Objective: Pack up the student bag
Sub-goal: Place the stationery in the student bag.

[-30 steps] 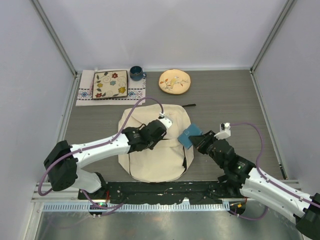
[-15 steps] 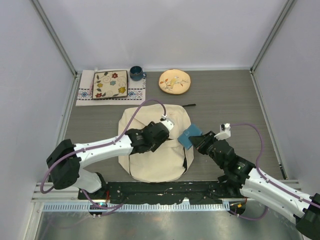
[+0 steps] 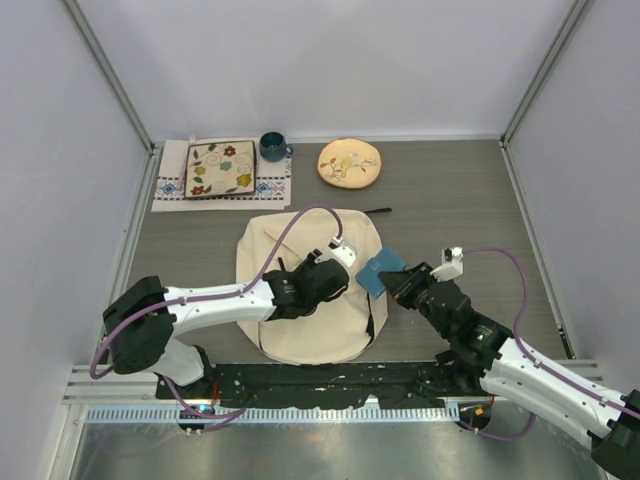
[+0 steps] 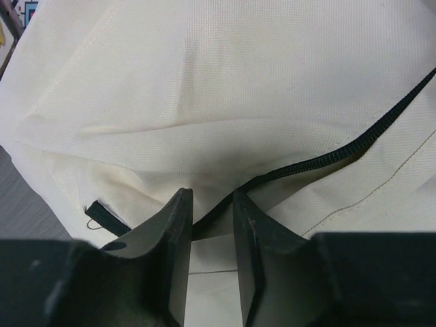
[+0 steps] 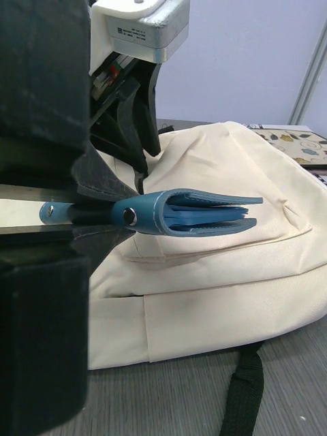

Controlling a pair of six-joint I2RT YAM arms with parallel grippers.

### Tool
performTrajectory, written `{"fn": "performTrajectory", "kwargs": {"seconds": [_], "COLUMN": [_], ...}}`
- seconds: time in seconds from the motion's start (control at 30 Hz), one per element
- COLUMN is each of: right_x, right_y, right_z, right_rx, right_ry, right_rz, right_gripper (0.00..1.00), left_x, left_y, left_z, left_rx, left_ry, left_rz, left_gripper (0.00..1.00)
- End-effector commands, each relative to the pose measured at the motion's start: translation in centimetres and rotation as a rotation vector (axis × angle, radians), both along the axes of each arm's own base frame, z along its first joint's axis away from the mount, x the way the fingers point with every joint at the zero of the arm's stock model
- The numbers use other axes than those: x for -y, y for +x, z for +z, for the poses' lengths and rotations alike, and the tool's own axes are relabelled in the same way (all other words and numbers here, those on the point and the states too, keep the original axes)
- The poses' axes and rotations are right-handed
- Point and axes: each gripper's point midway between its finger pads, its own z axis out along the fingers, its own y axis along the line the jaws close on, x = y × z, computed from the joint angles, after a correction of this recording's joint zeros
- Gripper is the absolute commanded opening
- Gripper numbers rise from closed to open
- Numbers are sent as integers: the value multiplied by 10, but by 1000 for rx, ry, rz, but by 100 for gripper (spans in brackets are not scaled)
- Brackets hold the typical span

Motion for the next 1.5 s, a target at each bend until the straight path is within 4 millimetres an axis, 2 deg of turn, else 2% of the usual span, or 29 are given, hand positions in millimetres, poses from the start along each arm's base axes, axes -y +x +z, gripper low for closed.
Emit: {"fn": "performTrajectory", "kwargs": {"seconds": [0.0, 0.1, 0.17, 0.4, 0.73, 1.07, 1.1, 1.2, 1.27, 1.4, 1.47], "right_x": [1, 1, 1, 1, 1, 1, 1, 1, 1, 1, 2], "right_y": [5, 5, 5, 4, 5, 5, 5, 5, 5, 4, 4], "right_z": [15, 15, 15, 15, 15, 14, 14, 14, 14, 16, 16], "right_rx": [39, 39, 38, 39, 39, 36, 35, 38, 37, 41, 43], "right_ry": [45, 45, 46, 50, 48, 50, 48, 47, 47, 53, 55], "right_rz": [-24, -24, -23, -24, -28, -27, -27, -27, -25, -25, -25], "right_gripper": [2, 2, 2, 2, 2, 2, 2, 2, 2, 2, 2], "left_x": [9, 11, 11, 12, 18, 29, 34, 42, 44, 39, 36], "left_y": [4, 3, 3, 5, 8, -2, -5, -8, -4, 5, 11], "left_z": [-5, -10, -13, -12, 30, 45, 44, 41, 37, 27, 29], "left_rx": [26, 10, 6, 20, 53, -12, -40, -83, -112, -130, -120], "left_ry": [-40, -36, -32, -47, -150, -275, -289, -328, -349, -324, -325], "left_rz": [8, 2, 2, 17, 43, -7, -26, -49, -38, -3, 17], "left_gripper": [27, 22, 15, 0, 0, 0, 12, 67, 73, 75, 76]}}
